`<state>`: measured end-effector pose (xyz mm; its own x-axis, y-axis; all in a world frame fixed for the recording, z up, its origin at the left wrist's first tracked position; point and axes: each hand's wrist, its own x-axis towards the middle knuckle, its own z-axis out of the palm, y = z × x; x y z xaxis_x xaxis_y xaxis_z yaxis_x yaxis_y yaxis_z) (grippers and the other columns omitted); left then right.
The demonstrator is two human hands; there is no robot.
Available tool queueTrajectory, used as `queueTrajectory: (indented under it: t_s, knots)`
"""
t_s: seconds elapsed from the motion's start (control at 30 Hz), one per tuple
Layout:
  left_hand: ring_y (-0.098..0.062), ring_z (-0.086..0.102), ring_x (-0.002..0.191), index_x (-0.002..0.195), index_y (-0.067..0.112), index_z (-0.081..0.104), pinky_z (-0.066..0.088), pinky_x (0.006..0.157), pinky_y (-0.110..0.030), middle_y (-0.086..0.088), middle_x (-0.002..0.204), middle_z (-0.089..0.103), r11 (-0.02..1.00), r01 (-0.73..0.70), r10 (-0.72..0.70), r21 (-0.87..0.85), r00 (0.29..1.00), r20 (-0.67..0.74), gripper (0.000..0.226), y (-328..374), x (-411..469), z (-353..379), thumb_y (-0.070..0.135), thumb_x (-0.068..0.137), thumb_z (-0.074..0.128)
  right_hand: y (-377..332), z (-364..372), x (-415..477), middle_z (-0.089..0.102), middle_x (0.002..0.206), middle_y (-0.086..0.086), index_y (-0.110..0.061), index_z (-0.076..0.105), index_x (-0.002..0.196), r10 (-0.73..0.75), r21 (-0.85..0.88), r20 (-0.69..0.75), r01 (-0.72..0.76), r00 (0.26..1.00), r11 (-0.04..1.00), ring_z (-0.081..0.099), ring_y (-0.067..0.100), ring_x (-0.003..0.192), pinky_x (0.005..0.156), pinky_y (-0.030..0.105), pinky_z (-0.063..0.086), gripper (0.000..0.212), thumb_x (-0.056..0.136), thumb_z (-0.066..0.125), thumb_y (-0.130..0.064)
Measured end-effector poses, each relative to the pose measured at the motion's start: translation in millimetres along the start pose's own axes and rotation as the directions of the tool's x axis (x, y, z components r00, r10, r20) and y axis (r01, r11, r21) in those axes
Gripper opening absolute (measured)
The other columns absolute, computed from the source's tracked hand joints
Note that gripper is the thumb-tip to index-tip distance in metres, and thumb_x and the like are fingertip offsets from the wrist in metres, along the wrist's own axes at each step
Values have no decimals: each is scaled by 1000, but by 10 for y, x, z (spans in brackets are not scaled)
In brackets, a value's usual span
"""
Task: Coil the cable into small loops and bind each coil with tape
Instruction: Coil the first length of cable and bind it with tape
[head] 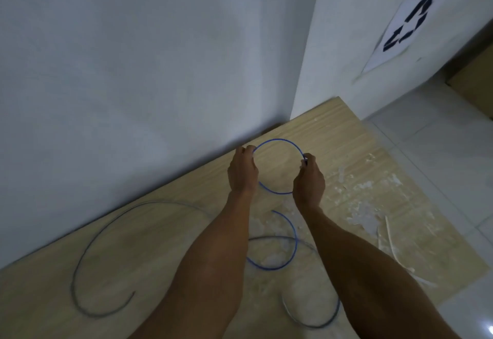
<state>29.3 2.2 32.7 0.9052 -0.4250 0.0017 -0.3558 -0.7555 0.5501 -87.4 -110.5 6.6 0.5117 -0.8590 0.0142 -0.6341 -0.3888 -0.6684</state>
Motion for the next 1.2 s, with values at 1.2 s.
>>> queueTrajectory:
  t_s: [1.2]
  knots:
    - [-12, 77, 85, 104, 12, 66, 55, 84, -38, -7, 98, 80, 331, 60, -438, -942, 893, -98, 11, -844, -2118, -3777, 16, 103, 55, -3177, -1030, -2505, 68, 83, 27, 14, 63, 98, -316, 832, 419, -221, 851, 509, 74, 24, 66, 65, 26, 61, 21, 100, 60, -7]
